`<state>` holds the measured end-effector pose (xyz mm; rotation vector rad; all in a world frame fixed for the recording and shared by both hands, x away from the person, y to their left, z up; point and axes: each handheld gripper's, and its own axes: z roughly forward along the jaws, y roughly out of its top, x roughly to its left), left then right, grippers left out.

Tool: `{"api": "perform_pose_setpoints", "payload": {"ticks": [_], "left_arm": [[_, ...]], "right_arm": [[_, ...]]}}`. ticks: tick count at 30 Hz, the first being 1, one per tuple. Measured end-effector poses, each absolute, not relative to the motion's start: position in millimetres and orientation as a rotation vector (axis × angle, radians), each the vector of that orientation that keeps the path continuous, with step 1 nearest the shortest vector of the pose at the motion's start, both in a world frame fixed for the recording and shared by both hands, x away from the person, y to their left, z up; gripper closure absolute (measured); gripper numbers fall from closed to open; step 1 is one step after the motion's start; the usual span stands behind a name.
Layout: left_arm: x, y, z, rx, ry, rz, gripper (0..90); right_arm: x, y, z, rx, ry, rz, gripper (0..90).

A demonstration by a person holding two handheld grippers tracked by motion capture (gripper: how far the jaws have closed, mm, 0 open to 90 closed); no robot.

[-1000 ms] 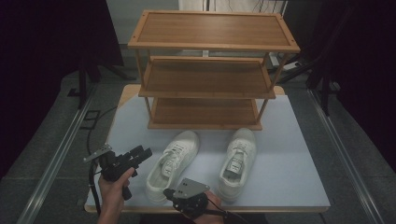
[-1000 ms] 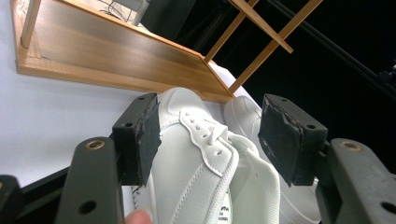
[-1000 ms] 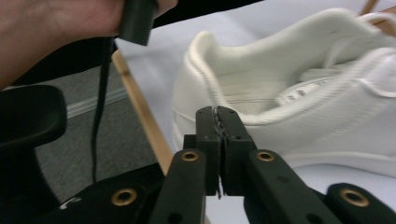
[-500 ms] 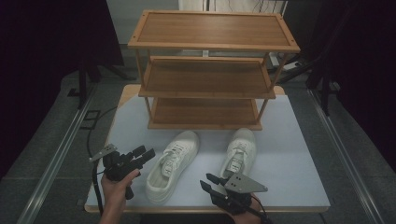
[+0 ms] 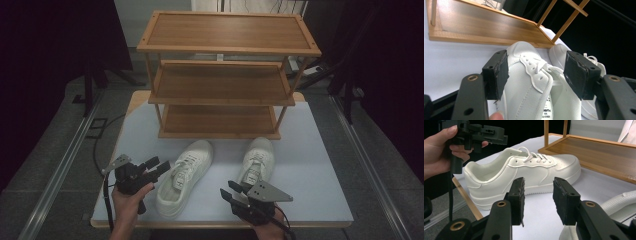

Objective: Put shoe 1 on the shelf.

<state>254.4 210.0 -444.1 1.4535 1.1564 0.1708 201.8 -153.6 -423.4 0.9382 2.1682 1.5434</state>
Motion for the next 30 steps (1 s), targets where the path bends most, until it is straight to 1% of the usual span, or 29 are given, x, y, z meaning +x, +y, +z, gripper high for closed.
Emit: {"api": "perform_pose_setpoints", "payload": {"ticks": [10, 15, 21, 27, 30], "left_arm": [[258, 190, -451, 1.557, 1.142, 0.210, 35.2], [259, 178, -453, 1.635, 1.129, 0.257, 37.1], [266, 174, -459, 1.701, 1.141, 0.276, 37.9], [272, 173, -463, 1.743, 1.165, 0.299, 42.2], [276, 172, -463, 1.757, 1.168, 0.309, 42.1]], "right_arm": [[204, -152, -428, 0.949, 2.182, 1.525, 59.9], [203, -151, -428, 0.943, 2.188, 1.520, 59.5], [204, -152, -429, 0.954, 2.184, 1.519, 59.3], [204, -151, -430, 0.955, 2.188, 1.513, 58.8], [205, -150, -432, 0.957, 2.192, 1.510, 58.7]]}}
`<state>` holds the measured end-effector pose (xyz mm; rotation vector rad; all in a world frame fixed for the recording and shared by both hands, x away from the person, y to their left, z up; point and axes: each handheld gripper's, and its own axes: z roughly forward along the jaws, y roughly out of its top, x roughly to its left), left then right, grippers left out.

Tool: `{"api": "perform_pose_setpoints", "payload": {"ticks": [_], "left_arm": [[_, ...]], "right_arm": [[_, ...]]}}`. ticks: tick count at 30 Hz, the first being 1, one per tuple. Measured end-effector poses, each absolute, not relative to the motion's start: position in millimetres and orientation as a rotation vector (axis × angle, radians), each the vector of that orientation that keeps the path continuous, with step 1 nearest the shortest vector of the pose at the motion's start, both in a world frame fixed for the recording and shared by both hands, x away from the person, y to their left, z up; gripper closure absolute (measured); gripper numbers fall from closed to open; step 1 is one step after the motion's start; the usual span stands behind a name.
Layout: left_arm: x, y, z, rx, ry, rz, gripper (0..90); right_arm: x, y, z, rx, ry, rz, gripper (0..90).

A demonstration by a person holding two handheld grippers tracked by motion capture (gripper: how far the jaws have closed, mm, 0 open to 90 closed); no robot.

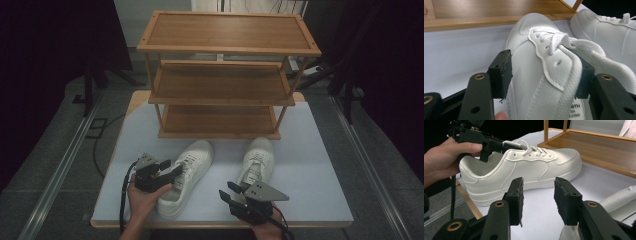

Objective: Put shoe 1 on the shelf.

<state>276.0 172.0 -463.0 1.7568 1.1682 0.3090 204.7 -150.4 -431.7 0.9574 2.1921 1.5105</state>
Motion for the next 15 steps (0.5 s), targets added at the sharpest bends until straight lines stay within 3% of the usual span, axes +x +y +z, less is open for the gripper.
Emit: {"api": "perform_pose_setpoints", "payload": {"ticks": [4, 15], "left_arm": [[280.7, 169.7, -462.4, 1.785, 1.148, 0.310, 44.8], [279.6, 169.9, -465.2, 1.773, 1.127, 0.313, 75.4]], "right_arm": [[204.9, -150.2, -432.5, 0.962, 2.196, 1.511, 58.7], [204.5, -153.1, -430.4, 0.972, 2.170, 1.524, 58.7]]}}
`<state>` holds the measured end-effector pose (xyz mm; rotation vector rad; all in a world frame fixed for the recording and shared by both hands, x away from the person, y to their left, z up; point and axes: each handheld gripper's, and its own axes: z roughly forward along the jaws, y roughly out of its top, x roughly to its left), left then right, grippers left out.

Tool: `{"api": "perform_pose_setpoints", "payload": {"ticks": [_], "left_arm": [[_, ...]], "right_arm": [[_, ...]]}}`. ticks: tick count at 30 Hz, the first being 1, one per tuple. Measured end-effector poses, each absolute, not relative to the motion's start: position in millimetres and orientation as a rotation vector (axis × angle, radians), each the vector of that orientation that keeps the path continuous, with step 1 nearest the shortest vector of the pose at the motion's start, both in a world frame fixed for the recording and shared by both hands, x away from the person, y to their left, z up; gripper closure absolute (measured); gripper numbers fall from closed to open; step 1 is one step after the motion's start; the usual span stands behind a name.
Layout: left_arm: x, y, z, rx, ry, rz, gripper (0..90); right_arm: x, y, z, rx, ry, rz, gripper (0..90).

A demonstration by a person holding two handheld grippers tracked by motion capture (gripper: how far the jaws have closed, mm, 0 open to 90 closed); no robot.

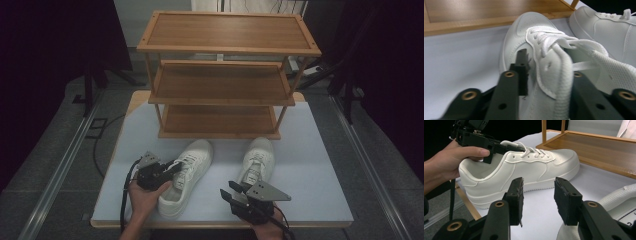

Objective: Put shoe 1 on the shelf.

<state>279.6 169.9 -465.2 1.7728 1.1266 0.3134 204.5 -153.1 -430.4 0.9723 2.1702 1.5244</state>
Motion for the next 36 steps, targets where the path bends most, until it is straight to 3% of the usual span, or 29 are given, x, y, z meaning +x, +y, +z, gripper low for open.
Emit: {"api": "perform_pose_setpoints", "payload": {"ticks": [6, 18, 26, 36], "left_arm": [[279, 174, -468, 1.734, 1.108, 0.315, 81.0], [274, 188, -470, 1.620, 1.098, 0.250, 81.9], [259, 204, -460, 1.449, 1.106, 0.199, 82.0], [248, 195, -439, 1.358, 1.143, 0.260, 82.0]], "right_arm": [[205, -154, -430, 0.973, 2.164, 1.523, 58.7], [205, -156, -430, 0.977, 2.157, 1.522, 58.7], [207, -161, -425, 1.016, 2.128, 1.574, 58.7], [210, -185, -413, 1.054, 2.047, 1.665, 58.9]]}}
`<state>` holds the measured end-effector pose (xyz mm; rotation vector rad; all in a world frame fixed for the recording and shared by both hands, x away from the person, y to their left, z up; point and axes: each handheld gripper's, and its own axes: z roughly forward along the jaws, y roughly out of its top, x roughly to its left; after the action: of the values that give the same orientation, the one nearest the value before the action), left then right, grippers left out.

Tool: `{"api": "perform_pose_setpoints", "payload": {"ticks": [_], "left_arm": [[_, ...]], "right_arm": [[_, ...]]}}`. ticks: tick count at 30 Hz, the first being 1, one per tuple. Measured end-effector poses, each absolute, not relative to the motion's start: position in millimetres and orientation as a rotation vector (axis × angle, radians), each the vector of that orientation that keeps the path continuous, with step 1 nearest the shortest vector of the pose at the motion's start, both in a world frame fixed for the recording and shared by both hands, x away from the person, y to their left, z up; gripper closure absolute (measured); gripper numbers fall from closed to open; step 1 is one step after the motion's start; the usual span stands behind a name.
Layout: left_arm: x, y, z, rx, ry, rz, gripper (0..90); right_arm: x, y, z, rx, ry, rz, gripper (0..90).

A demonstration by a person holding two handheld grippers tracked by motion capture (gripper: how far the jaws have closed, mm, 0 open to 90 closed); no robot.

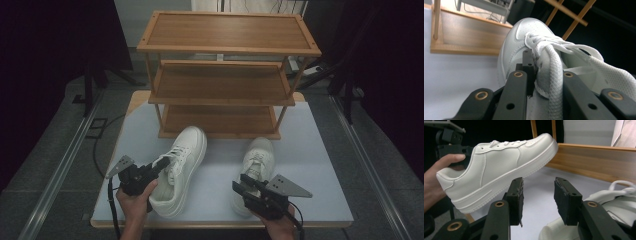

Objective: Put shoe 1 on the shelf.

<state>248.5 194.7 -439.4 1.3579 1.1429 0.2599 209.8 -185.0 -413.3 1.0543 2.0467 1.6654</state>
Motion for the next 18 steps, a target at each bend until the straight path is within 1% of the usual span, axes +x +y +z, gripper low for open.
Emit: {"api": "perform_pose_setpoints", "payload": {"ticks": [4, 12, 18], "left_arm": [[246, 190, -430, 1.298, 1.138, 0.252, 82.0], [247, 183, -409, 1.278, 1.100, 0.234, 82.0], [254, 179, -396, 1.242, 1.081, 0.234, 82.0]], "right_arm": [[210, -189, -410, 1.057, 2.027, 1.689, 58.8], [211, -195, -405, 1.063, 1.993, 1.696, 58.6], [212, -194, -406, 1.045, 1.996, 1.650, 57.9]]}}
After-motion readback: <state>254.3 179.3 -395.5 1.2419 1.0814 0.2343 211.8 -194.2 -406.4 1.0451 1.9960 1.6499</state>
